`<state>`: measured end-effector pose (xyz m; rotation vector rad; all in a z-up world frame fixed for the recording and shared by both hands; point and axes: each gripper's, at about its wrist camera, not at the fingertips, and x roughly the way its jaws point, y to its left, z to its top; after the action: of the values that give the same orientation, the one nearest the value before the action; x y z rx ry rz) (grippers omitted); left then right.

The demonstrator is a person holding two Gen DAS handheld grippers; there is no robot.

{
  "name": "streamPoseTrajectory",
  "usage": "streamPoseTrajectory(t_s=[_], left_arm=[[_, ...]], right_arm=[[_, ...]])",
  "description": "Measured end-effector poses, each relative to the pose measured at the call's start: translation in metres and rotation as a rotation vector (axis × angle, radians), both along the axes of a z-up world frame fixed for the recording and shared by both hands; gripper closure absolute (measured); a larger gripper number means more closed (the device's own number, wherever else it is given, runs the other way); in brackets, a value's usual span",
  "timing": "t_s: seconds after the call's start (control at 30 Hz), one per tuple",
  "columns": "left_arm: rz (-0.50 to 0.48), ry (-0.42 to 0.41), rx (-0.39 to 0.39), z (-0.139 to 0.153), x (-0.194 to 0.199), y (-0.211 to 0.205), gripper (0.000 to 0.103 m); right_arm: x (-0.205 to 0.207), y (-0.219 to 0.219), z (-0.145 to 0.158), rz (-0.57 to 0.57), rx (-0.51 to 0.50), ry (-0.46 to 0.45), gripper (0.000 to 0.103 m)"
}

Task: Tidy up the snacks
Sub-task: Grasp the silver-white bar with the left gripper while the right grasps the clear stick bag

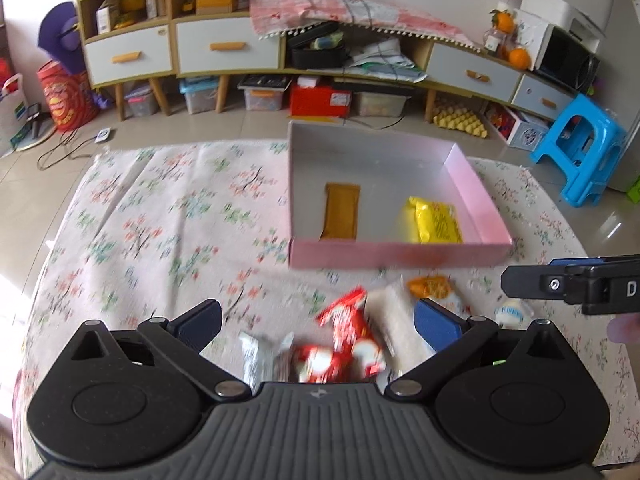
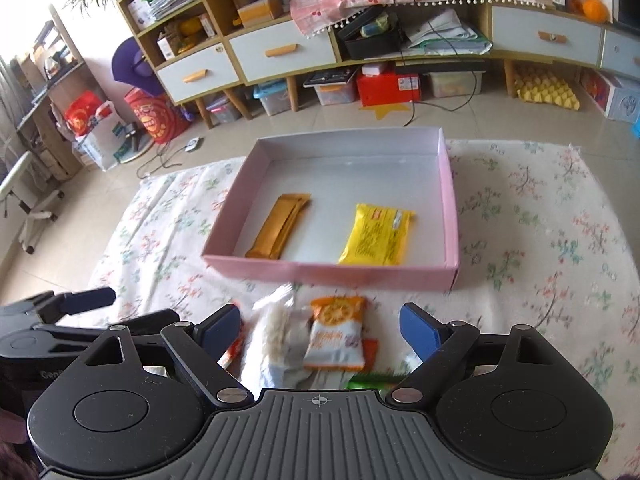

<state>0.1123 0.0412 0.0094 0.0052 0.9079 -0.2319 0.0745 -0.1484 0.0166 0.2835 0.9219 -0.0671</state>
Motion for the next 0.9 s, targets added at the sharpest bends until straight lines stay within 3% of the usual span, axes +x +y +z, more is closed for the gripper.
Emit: streamPoseTrajectory(t_s=[0.23, 0.43, 0.9], left_arm=[[0.035, 0.038, 0.003, -0.015, -0.021, 0.016, 0.001], [0.062, 0.076, -0.005, -0.024, -0.030, 0.035, 0.001], [0.025, 0.199, -0.055, -0.054, -0.036, 0.055, 0.032]], right_arm=[[-0.015, 0.014, -0.011, 0.037, 0.036, 0.006, 0.014], [-0.015, 0.030, -0.024, 0.064, -0.002, 0.043, 0.014], [0.008, 0.057, -0.050, 0.078, -0.112, 0.101, 0.014]])
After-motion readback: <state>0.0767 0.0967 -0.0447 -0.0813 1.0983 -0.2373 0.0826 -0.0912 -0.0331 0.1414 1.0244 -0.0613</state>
